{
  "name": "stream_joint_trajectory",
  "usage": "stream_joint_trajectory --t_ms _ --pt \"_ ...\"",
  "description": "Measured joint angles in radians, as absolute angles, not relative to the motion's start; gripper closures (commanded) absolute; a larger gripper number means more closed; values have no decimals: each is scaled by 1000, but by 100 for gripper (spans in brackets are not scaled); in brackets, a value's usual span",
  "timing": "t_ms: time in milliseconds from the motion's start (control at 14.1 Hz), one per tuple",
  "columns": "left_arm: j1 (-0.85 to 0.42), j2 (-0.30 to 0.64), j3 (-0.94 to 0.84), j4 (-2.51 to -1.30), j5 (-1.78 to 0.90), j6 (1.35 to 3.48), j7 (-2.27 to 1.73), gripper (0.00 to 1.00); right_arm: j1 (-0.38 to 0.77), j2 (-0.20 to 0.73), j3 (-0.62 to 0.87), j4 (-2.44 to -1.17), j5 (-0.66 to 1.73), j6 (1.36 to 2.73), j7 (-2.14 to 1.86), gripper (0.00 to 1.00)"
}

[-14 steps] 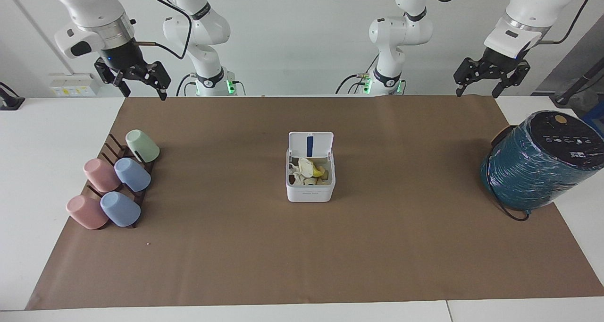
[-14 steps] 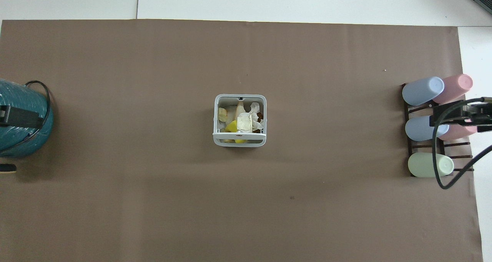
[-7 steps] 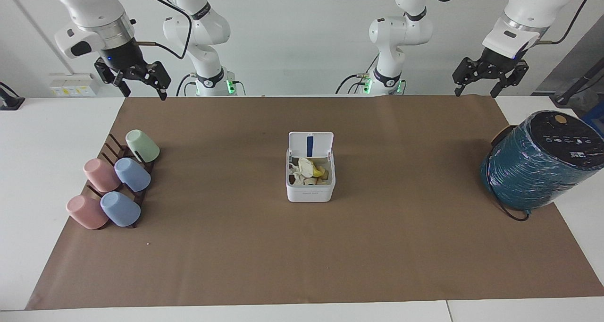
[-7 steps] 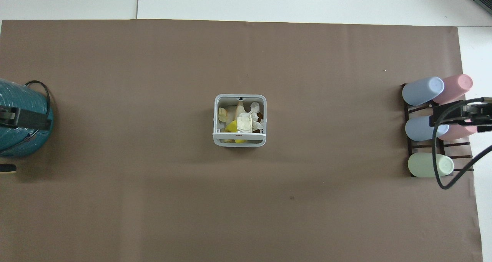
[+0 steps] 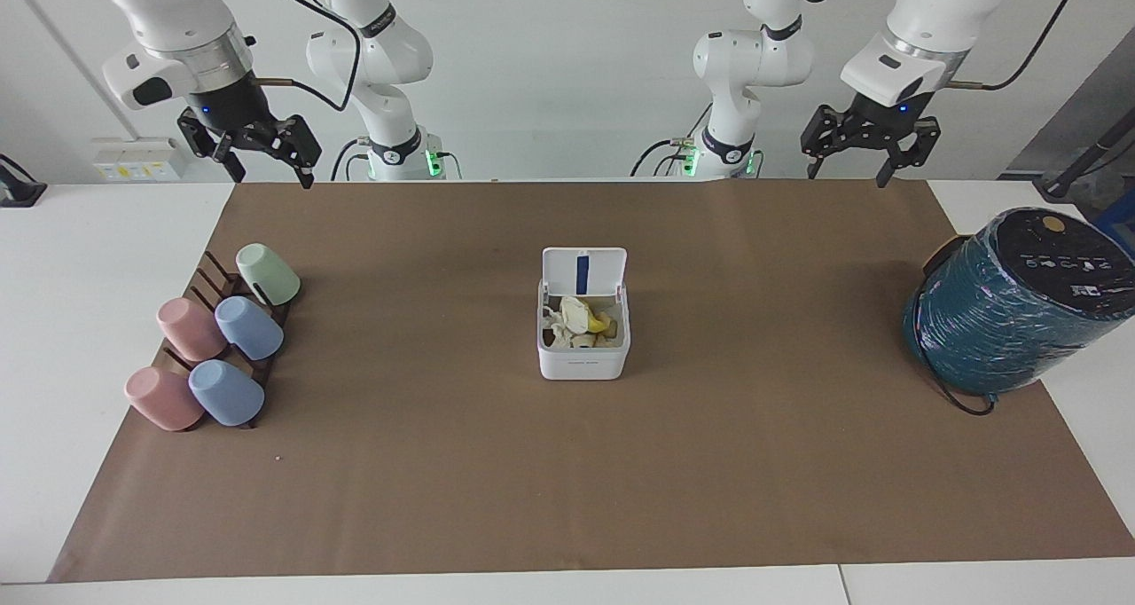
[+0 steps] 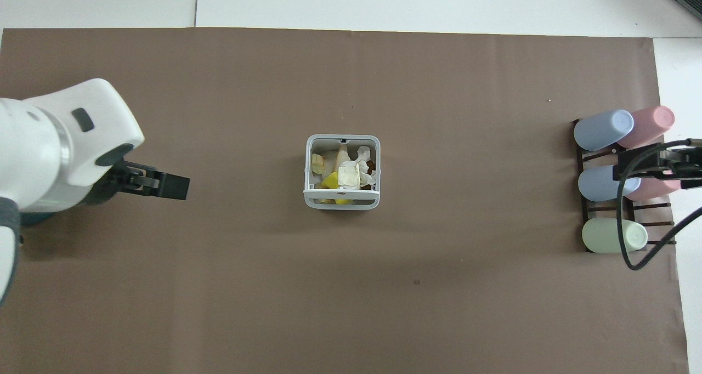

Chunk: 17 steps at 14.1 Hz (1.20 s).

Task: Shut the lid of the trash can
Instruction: 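Move the left gripper toward the open white lid of the trash can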

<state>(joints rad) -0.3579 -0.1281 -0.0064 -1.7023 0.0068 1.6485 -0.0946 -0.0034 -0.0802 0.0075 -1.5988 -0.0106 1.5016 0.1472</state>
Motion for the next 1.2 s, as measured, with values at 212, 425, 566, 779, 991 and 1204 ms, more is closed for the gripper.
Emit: stream_joint_trajectory --t_ms 212,425,566,779,991,1204 --pt "-505 -155 -10 -1777 7 1712 -274 28 -3 -80 7 -1599 -11 1502 147 0" --pt "-621 -173 -11 -1843 7 1807 -425 83 -3 -80 7 -1599 -11 1502 147 0" --pt "-670 -176 -11 -1873 7 1856 -470 100 -3 -80 7 -1599 -11 1502 147 0" --pt "-706 -173 -12 -1899 7 1913 -482 100 -3 -80 7 -1599 -11 1502 147 0" --pt "-733 -155 -12 -1914 7 1965 -487 100 -3 -80 7 -1599 -11 1502 147 0" --pt "-744 -92 -12 -1916 7 2050 -506 100 -3 -80 7 -1599 -11 1502 147 0"
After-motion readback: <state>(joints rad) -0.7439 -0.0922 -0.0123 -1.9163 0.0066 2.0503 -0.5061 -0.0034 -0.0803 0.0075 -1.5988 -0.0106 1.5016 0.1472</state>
